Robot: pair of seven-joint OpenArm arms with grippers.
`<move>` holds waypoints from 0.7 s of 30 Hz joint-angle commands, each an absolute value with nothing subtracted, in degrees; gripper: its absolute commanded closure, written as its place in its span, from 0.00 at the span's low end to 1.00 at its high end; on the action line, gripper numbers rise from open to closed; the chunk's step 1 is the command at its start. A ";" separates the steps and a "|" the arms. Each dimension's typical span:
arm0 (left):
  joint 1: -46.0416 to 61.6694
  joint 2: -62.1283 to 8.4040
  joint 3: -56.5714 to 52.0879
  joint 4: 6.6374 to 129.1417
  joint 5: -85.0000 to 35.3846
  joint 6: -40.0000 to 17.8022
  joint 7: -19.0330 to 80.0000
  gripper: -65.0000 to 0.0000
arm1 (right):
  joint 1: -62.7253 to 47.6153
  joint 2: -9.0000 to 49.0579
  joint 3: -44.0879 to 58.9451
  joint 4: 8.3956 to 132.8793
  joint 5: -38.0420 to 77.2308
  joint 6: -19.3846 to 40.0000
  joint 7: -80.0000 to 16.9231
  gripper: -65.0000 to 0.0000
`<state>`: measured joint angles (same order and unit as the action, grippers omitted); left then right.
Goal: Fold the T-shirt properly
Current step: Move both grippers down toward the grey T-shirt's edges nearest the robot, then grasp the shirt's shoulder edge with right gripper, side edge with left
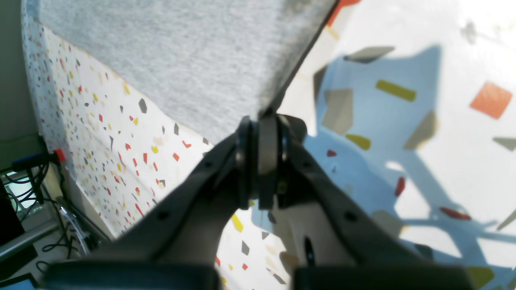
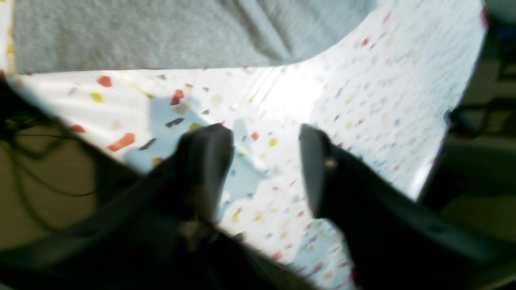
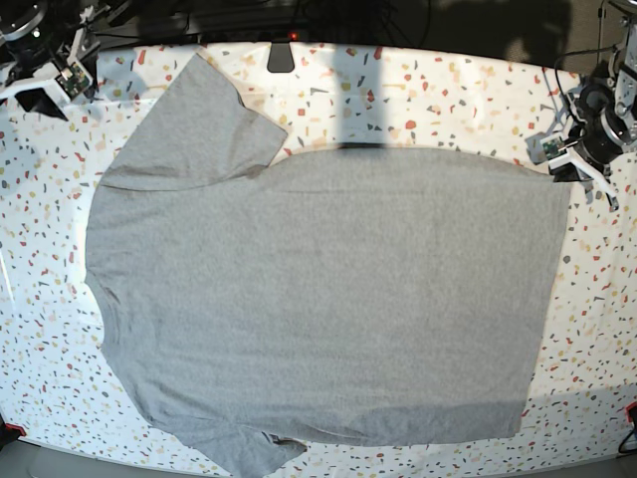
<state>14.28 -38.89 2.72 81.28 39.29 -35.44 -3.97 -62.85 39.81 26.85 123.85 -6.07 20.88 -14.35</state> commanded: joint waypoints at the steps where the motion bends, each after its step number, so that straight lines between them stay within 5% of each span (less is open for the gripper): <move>1: 14.31 -39.99 2.42 81.21 38.96 -36.27 -2.42 1.00 | -62.89 41.19 27.22 124.70 -7.11 20.45 -13.04 0.43; 16: 14.28 -38.92 2.42 81.47 35.51 -36.25 -2.42 1.00 | -42.50 45.39 -3.31 112.57 -36.34 20.80 -17.91 0.38; 21: 14.28 -38.92 2.42 81.47 35.48 -36.21 -2.42 1.00 | -38.13 45.15 -7.07 106.32 -38.20 20.80 -18.74 0.38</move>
